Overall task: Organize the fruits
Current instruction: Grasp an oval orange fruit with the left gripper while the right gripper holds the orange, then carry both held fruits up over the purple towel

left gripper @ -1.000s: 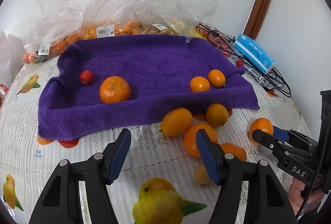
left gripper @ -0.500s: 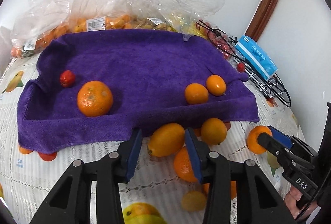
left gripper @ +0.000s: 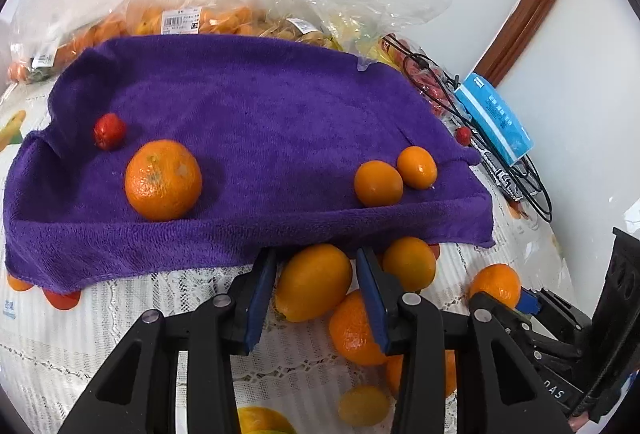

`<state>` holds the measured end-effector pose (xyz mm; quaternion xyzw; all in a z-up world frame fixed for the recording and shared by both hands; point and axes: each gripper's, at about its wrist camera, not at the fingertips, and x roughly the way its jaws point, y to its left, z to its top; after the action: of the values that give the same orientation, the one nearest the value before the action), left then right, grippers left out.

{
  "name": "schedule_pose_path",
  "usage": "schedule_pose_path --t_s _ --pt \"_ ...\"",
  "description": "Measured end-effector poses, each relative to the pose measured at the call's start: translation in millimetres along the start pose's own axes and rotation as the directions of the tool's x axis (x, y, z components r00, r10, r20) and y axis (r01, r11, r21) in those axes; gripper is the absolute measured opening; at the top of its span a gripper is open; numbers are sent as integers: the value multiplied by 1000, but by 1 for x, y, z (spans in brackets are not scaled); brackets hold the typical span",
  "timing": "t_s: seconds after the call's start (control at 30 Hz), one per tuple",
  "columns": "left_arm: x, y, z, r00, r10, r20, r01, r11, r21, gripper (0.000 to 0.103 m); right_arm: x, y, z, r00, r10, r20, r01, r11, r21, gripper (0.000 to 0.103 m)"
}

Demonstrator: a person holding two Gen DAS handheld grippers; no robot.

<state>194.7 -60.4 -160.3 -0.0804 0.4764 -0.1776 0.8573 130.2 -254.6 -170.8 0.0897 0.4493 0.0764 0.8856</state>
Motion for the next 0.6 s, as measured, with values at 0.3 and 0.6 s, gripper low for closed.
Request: schedule_pose_path --t_s 0.3,0.6 --pt "-8 9 -3 1000 -4 -4 4 1000 -23 36 -5 -5 0 1000 21 23 -21 1000 15 43" --pt "-6 11 -7 997 71 -11 -70 998 3 33 -9 -4 0 999 29 38 -29 999 20 43"
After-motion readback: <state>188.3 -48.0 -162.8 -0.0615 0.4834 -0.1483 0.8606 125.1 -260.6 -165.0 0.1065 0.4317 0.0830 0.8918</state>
